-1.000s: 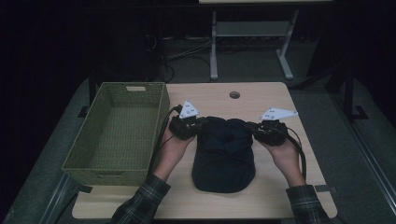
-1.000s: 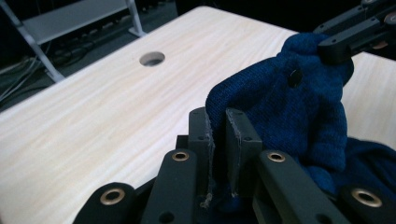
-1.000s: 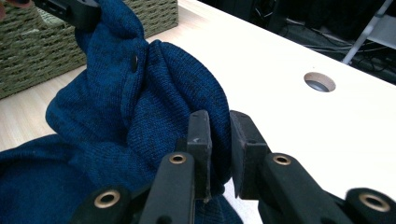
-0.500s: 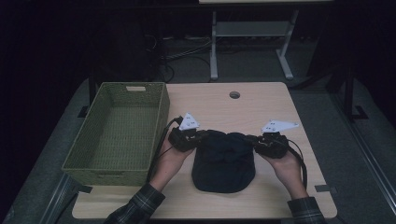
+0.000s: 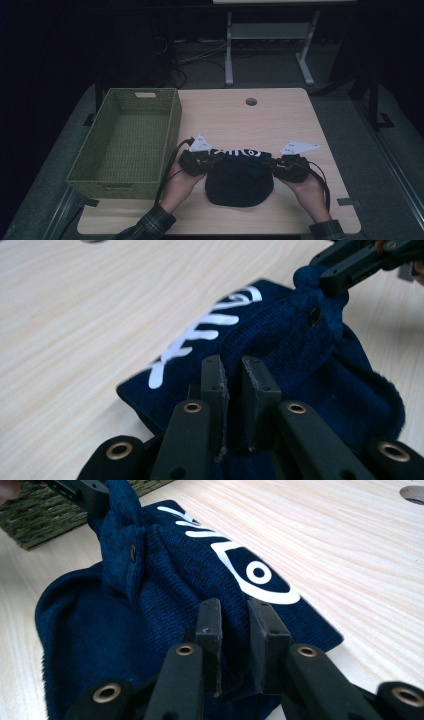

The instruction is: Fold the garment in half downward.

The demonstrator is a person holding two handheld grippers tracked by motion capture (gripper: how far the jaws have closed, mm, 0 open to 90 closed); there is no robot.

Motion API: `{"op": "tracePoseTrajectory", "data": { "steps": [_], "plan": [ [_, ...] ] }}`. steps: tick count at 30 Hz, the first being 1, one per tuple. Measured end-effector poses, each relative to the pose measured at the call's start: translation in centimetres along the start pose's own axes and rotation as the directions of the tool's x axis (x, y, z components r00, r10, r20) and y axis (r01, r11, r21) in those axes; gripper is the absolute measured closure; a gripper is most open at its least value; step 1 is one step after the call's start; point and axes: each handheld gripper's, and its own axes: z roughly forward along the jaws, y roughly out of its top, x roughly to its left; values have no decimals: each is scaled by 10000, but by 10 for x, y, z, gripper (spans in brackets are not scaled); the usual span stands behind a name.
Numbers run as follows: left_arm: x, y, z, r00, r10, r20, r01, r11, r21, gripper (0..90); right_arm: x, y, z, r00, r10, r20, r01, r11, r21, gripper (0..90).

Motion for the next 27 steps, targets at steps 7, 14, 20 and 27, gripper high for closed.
{"op": "tracePoseTrajectory", "data": {
  "steps": [7,14,20,27],
  "plan": [
    [-9,-12,2,9997,-5,233,-1,9997,239,798,6,-11,0,9998,114,-133,-112,9997,204,746],
    [-15,-22,0,9993,-99,364,83,9989,456,728,11,-21,-1,9995,208,-236,-198,9989,427,662],
    [-16,-11,-18,9992,-103,398,106,9999,-72,612,10,-17,-19,9968,551,-578,-563,9982,-195,586],
    [-15,2,-41,9996,-29,266,48,9974,-717,619,10,-4,-41,9957,598,-704,-656,9944,-828,594]
  ]
}}
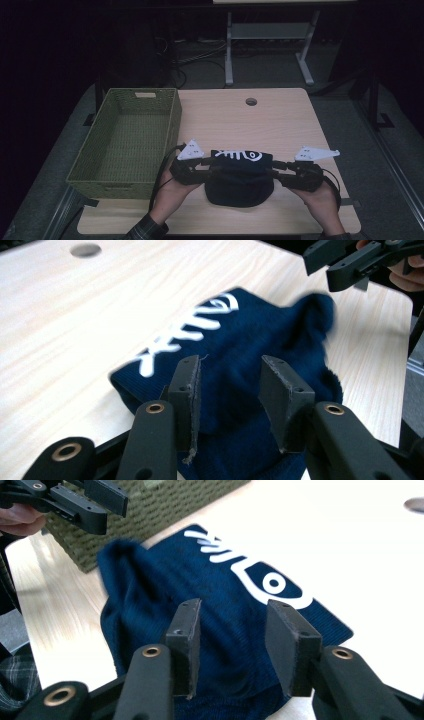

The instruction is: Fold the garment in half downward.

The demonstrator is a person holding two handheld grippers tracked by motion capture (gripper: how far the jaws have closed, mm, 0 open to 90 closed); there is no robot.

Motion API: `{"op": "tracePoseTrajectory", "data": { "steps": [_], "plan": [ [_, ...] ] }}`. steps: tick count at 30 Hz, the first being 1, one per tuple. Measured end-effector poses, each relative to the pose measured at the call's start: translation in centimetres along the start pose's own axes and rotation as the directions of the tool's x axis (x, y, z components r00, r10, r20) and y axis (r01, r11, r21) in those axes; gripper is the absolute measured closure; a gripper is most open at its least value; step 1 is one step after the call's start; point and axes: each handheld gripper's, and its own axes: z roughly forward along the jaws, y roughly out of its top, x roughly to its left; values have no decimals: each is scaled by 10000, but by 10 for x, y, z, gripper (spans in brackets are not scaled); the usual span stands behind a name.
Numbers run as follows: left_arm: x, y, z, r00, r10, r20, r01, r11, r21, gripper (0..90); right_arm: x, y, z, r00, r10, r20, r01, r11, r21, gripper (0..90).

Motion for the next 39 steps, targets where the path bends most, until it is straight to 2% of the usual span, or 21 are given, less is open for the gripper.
{"op": "tracePoseTrajectory", "data": {
  "steps": [5,10,14,19,25,32,39],
  "plan": [
    [8,6,1,10000,-92,27,93,9999,-70,781,-3,4,-2,9998,-53,185,53,10000,-3,733],
    [16,13,16,9998,-196,-47,197,9998,99,854,-9,2,5,9990,-45,441,42,10000,86,892],
    [23,20,30,9991,-262,-326,268,9995,191,882,-10,1,12,9987,-54,501,38,9995,310,899],
    [34,26,47,9973,-390,-620,407,9988,267,887,-5,-5,18,9991,-66,426,42,9984,564,899],
    [45,23,64,9950,-510,-854,570,9960,687,887,1,-12,22,9995,-71,303,49,9974,725,900],
    [51,18,73,9938,-604,-928,692,9931,944,886,16,-21,25,9993,-305,235,280,9946,1000,899],
    [49,10,84,9949,-599,-814,703,9888,1318,887,26,-35,28,9989,-333,330,288,9912,1294,899]
  ]
}}
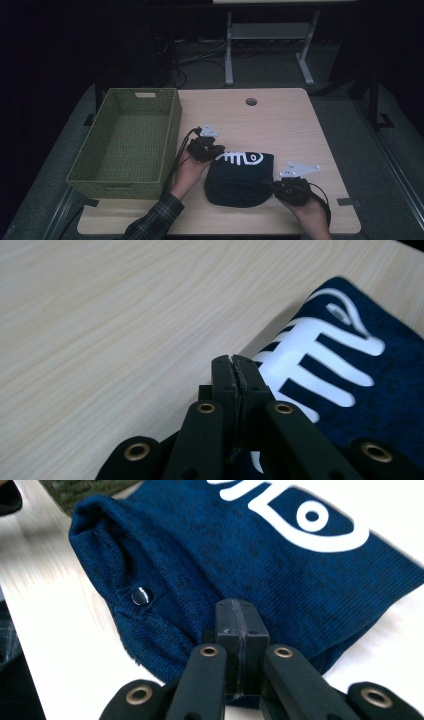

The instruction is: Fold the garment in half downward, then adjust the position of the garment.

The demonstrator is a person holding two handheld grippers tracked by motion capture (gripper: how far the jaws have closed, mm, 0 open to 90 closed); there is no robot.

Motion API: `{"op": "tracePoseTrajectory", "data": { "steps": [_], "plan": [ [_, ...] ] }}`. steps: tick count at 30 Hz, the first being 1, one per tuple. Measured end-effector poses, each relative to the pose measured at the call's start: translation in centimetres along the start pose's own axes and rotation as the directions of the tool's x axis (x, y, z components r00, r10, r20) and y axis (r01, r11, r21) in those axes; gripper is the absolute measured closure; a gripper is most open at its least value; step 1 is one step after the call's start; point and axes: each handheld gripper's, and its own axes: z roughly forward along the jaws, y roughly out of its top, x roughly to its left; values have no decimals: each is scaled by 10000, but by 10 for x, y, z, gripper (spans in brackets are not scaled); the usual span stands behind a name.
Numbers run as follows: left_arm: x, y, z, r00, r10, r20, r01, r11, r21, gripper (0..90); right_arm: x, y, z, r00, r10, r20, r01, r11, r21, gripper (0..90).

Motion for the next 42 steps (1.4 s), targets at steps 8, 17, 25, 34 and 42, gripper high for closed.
{"op": "tracePoseTrajectory", "data": {
  "steps": [8,17,25,34,42],
  "plan": [
    [1,-7,16,9999,90,-46,-87,9981,607,898,4,-11,7,10000,22,3,-22,9994,335,900],
    [0,-15,36,9997,228,-116,-215,9940,1068,900,9,-16,17,9990,-313,334,287,9967,765,900],
    [0,-11,29,9997,222,-73,-216,9967,782,900,10,-14,9,9989,-352,308,342,9988,339,900],
    [-18,-9,-16,9973,414,603,-407,9991,-125,899,-7,6,-1,9990,-178,410,200,9984,-530,900],
    [-41,-22,-40,9926,598,1052,-554,9975,-441,899,-31,26,5,9961,-58,883,125,9970,-760,900]
  ]
}}
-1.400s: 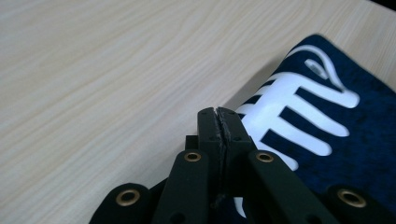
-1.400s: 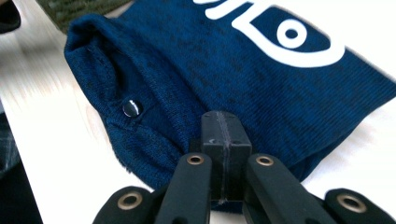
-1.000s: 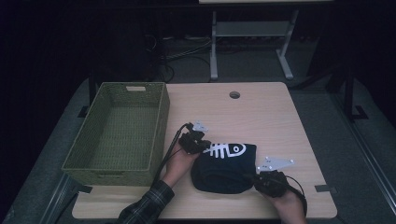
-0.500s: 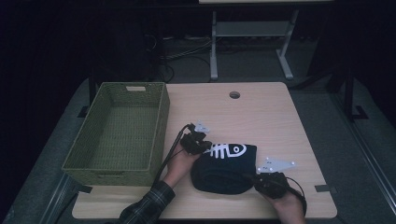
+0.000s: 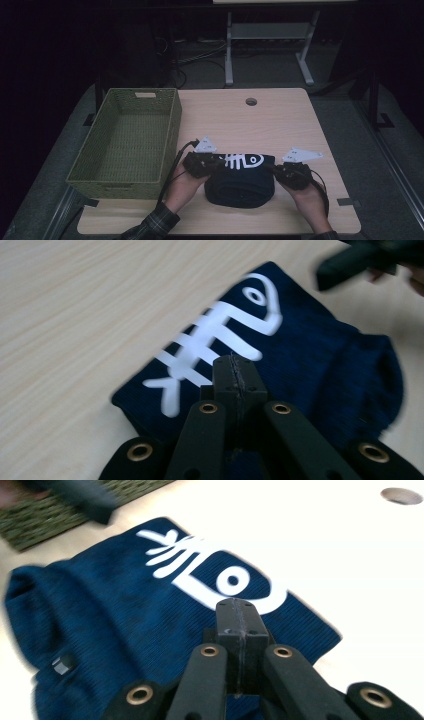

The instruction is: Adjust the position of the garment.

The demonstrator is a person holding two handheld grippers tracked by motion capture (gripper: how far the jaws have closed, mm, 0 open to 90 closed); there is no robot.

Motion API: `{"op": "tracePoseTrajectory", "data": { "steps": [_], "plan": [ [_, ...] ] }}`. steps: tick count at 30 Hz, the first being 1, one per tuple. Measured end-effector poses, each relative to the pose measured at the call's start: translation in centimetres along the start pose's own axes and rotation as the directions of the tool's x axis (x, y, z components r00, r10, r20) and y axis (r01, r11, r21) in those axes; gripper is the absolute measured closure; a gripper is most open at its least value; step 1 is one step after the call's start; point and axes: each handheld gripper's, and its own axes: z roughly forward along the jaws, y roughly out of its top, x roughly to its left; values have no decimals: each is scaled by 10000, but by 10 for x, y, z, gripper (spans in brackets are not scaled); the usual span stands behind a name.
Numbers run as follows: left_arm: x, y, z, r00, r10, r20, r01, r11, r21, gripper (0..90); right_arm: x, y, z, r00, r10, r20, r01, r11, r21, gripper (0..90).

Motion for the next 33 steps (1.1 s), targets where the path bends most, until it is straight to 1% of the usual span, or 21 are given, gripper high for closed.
{"op": "tracePoseTrajectory", "data": {
  "steps": [3,6,8,10,11,12,13,14,15,16,17,18,20,21,25,27,30,32,33],
  "plan": [
    [-11,-6,-2,9993,385,17,-385,9991,153,898,-9,6,9,9998,27,184,-27,10000,25,900],
    [-20,-12,2,9981,574,245,-585,9971,480,899,-18,9,18,9994,202,288,-204,9998,53,900],
    [-24,-18,7,9974,634,352,-660,9947,788,898,-25,8,26,9987,337,395,-346,9991,237,900],
    [-27,-23,13,9961,866,144,-877,9898,1122,899,-31,4,35,9976,501,477,-525,9973,508,900],
    [-28,-24,16,9957,922,97,-926,9872,1299,899,-32,3,38,9967,639,503,-671,9956,658,900],
    [-28,-25,18,9951,986,61,-984,9843,1467,899,-34,1,42,9962,658,566,-700,9947,758,900],
    [-28,-26,20,9942,1070,-74,-1044,9816,1600,899,-36,0,45,9955,729,610,-784,9926,930,900],
    [-27,-27,22,9934,1136,-140,-1095,9785,1748,900,-37,-1,48,9951,742,659,-808,9912,1049,900],
    [-25,-28,23,9942,1065,-123,-1025,9778,1825,900,-37,-3,51,9949,704,727,-788,9895,1212,900],
    [-24,-28,24,9941,1071,-198,-1014,9763,1913,900,-38,-4,53,9948,687,747,-779,9887,1284,900],
    [-22,-29,25,9927,1162,-322,-1076,9739,1998,900,-38,-5,53,9943,751,758,-849,9871,1358,900],
    [-19,-29,25,9927,1143,-381,-1040,9727,2076,900,-38,-5,54,9939,719,833,-835,9859,1448,900],
    [-13,-30,27,9931,1071,-476,-946,9723,2138,900,-37,-5,53,9933,661,950,-804,9846,1552,900],
    [-10,-31,28,9921,1097,-611,-941,9717,2166,900,-36,-6,53,9929,608,1019,-773,9830,1668,900],
    [4,-31,28,9902,904,-1068,-655,9739,2174,900,-31,-7,49,9909,555,1227,-788,9779,1938,900],
    [9,-31,29,9892,823,-1210,-550,9754,2135,900,-29,-10,47,9910,475,1252,-710,9791,1908,900],
    [14,-31,29,9880,706,-1372,-405,9766,2111,900,-25,-14,42,9912,513,1218,-745,9781,1942,900],
    [15,-31,30,9880,690,-1384,-389,9770,2095,900,-22,-15,40,9914,484,1218,-725,9768,2017,900],
    [14,-31,30,9883,652,-1378,-356,9775,2078,900,-21,-15,40,9913,391,1255,-639,9776,2007,900]
  ]
}}
